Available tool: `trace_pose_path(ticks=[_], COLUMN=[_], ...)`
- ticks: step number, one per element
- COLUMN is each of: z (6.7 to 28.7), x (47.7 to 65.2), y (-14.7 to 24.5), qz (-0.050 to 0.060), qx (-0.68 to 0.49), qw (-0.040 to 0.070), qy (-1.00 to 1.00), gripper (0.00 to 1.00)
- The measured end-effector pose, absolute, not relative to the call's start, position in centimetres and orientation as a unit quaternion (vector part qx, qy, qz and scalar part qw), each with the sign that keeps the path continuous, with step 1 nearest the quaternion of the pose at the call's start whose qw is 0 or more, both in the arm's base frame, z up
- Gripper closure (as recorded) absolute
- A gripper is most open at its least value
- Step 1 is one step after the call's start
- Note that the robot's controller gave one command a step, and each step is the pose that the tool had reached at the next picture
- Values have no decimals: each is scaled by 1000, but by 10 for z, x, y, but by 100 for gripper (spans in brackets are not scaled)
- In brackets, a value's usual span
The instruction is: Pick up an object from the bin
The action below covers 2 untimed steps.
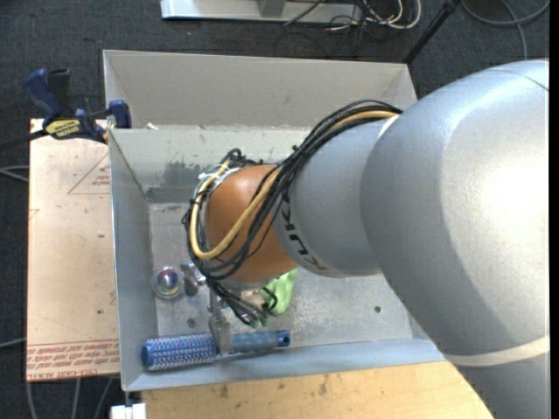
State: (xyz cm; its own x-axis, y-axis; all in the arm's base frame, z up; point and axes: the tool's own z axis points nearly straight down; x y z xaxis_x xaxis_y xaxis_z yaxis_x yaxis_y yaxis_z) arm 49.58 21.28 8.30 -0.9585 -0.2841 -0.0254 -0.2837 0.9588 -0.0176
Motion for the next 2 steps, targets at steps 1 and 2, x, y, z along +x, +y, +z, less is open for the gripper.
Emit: trace_pose_path(ticks=[1,2], z=[89,73], x=[502,489], y=[84,157], qz=[-2,0], qx=[-157,-210], qw=[2,7], qy=[988,978], gripper=[0,0])
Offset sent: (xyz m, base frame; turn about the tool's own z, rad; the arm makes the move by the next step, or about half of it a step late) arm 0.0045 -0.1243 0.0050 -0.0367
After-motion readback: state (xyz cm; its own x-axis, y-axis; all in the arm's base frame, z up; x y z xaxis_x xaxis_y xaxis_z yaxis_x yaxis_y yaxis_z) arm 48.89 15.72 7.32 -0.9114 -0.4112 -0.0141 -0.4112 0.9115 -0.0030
